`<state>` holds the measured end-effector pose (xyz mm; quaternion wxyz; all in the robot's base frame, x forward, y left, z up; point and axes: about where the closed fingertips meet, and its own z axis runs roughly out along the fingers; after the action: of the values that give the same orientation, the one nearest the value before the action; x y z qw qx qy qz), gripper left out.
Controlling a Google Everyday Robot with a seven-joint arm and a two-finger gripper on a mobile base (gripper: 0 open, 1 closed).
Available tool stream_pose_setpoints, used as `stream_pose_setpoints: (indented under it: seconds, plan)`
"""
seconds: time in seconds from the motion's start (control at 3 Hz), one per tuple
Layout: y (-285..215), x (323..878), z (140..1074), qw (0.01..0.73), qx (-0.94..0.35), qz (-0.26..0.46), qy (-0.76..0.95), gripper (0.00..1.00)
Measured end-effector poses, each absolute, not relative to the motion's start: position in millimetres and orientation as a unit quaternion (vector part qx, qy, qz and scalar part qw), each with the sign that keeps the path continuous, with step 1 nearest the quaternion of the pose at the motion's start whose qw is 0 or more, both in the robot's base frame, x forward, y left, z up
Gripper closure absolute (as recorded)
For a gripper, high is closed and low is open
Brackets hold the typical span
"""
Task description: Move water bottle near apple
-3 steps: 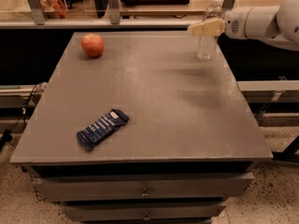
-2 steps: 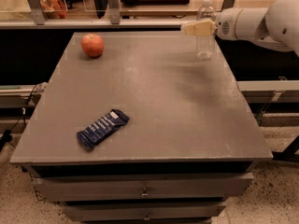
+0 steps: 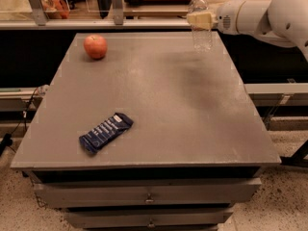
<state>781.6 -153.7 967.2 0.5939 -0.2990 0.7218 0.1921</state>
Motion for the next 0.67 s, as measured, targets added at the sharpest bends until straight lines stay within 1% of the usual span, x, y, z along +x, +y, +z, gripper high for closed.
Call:
stream_pose_setpoints:
  seconds: [0.33, 0.67]
  plan:
    - [-137.4, 782.3, 1036.0, 0.637, -0.311, 0.19, 0.679, 0.98]
    - [-138.3, 782.5, 1038.4, 0.639, -0.311, 0.19, 0.678, 1.0]
